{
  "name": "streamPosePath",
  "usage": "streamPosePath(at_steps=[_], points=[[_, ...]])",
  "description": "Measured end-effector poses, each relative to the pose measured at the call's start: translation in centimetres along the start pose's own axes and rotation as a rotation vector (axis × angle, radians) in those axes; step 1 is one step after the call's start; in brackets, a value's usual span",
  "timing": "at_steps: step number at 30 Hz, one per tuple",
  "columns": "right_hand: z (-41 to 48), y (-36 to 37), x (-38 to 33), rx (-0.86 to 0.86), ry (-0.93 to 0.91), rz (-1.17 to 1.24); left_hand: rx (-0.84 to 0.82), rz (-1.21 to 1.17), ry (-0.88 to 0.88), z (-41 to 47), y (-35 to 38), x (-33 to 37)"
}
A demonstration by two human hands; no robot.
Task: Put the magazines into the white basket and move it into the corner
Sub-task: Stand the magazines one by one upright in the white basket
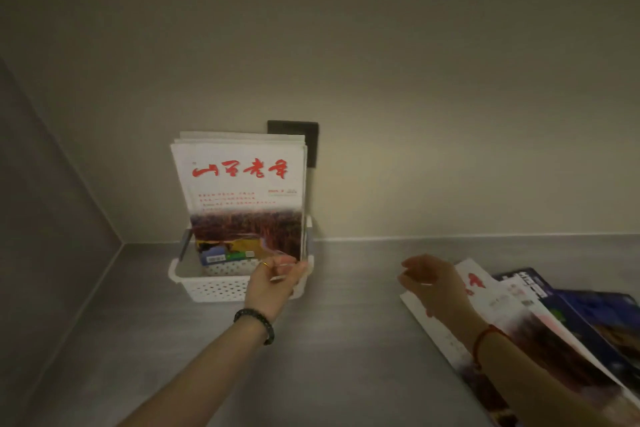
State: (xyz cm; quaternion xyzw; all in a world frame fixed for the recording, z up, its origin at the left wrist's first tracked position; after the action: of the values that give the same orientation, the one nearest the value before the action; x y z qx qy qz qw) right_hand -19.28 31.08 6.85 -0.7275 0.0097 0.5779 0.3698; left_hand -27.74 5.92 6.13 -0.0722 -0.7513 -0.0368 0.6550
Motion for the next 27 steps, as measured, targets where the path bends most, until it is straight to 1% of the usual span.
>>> streamPosePath(at_steps=[4,10,13,16,18,21,23,25,27], points=[[-2.4,-5.5,4.9,-0.02,0.085,-0.078,-0.103,-0.063,-0.158,-3.4,6.6,-2.7],[-4.0,-11.3,12.3,-0.159,0.221,-0.241,-0.219,-0.043,-0.308,-7.6,15.9,-6.9],[-4.3,-13.3,15.2,-0.21,0.246,-0.256,-0.223,-0.054,-0.409,-9.1,20.0,-8.9],[-4.4,-14.7,17.8,-0.316,0.257,-0.3,-0.205,-0.204,-0.561,-10.2,23.7,-10.4],[-4.6,-15.3,19.3,-0.414,0.28,-0.315,-0.14,-0.3,-0.62,-10.6,25.3,-11.1],[-4.9,-15.5,21.0,-0.534,0.274,-0.356,-0.087,-0.431,-0.635,-10.7,26.9,-11.4],[-4.9,-15.6,21.6,-0.554,0.188,-0.508,-0.057,-0.467,-0.645,-10.7,27.3,-11.4],[-4.8,-15.7,21.9,-0.52,0.137,-0.591,-0.099,-0.455,-0.636,-10.8,28.0,-11.0],[-4.7,-15.8,22.1,-0.518,0.14,-0.593,-0.185,-0.329,-0.554,-11.2,29.1,-10.5]])
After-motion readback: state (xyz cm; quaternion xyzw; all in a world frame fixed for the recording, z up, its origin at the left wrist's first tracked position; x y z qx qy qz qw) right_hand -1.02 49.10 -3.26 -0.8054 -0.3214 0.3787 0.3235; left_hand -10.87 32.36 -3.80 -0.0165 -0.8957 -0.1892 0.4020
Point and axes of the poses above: each hand's wrist, its own z-axis towards the middle knuckle, its own y-axis out of the palm, x = y × z, the point moved 4 cm from there along z, towards the middle knuckle, and after that the axes turned 5 degrees about y, right-handed, at the moved point
